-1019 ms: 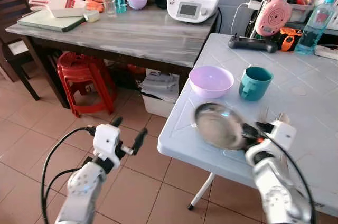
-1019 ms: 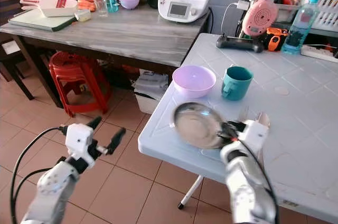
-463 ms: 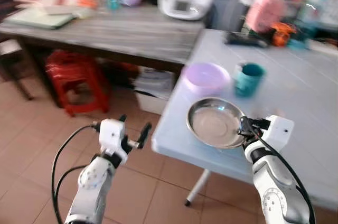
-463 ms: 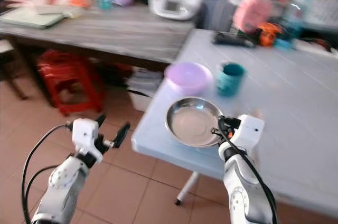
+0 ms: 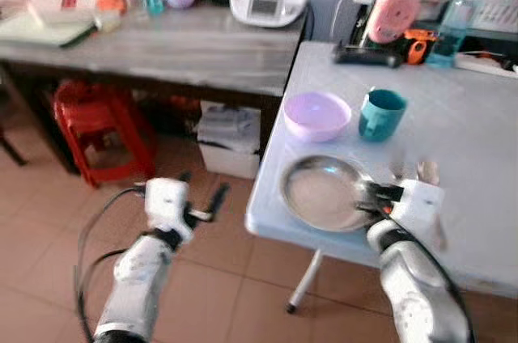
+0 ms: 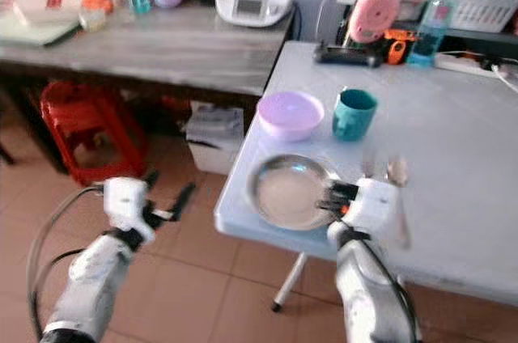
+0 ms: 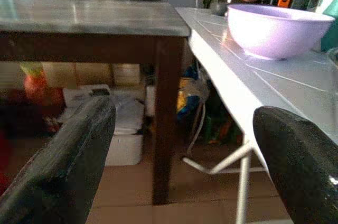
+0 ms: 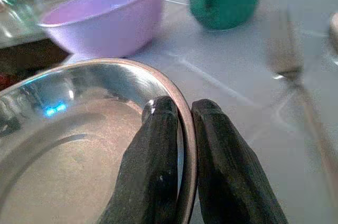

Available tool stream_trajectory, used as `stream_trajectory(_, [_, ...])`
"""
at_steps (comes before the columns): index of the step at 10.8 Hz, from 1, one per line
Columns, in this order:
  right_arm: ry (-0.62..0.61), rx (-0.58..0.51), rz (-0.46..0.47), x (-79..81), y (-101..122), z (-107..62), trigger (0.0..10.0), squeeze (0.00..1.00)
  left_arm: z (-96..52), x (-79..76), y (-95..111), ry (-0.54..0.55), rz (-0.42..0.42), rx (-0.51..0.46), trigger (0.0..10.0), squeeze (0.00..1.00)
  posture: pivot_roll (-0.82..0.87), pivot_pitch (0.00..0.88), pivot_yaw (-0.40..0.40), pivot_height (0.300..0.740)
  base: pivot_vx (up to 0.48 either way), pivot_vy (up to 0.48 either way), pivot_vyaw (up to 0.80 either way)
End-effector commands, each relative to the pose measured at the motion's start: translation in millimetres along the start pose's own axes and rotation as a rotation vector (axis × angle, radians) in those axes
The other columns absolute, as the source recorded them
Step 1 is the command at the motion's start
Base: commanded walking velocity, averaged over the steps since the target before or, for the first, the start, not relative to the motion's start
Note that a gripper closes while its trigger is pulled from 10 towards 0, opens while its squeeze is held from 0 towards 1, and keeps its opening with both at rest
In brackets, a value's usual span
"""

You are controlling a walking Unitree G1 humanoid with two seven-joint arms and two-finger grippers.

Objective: Setting the table

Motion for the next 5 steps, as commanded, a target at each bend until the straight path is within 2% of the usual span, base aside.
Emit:
stream_trajectory(1, [-0.040,-0.027,-0.013,-11.2,7.0,-1.0,10.0,0.00,1.6,-6.6,-4.0,-0.021,-0.013,0.013,10.0,0.00,0.08,0.000,0.031,0.740,0.000,0.352,0.00])
stream_trajectory(5, [-0.047,-0.033,-0.013,-11.7,7.3,-2.1,10.0,0.00,2.7,-6.1,-5.2,-0.025,-0.011,0.020,10.0,0.00,0.08,0.000,0.032,0.740,0.000,0.352,0.00])
Point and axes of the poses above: a point about 5 cm out from each wrist's last joint towards the gripper, its own z axis pointing out of the wrist towards the gripper, its own y axis along the axis of the wrist's last joint, x = y × z, the point moved 6 cm from there along z, pointing out of the wrist towards the gripper, and after that the axes turned 15 degrees about -z, right-handed, at the moved point
